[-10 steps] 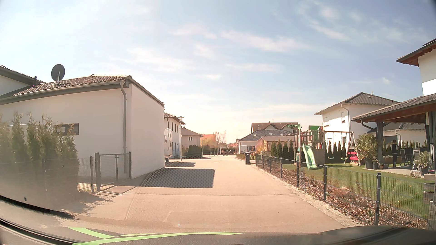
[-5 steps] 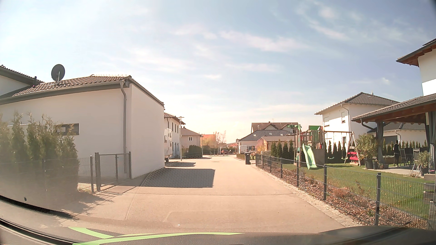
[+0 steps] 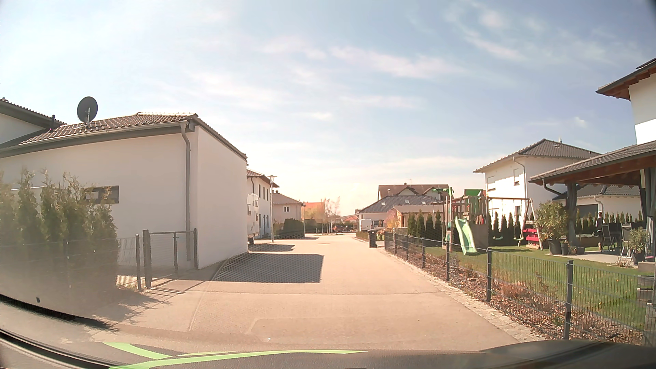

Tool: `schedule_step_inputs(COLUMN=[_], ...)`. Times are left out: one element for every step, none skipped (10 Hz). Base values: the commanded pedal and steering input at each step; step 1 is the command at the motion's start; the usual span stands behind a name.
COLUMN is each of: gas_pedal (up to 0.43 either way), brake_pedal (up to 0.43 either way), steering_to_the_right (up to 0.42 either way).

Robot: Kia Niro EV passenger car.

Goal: Follow the waypoints while adhering to traffic rules and regulations

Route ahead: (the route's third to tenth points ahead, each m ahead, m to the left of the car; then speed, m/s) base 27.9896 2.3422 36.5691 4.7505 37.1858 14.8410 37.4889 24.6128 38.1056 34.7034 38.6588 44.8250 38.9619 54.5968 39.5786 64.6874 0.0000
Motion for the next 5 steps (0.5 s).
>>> schedule_step_inputs(gas_pedal=[0.0, 0.0, 0.0, 0.0, 0.0], brake_pedal=[0.409, 0.402, 0.402, 0.409, 0.402], steering_to_the_right=[0.0, 0.0, 0.0, 0.0, 0.0])
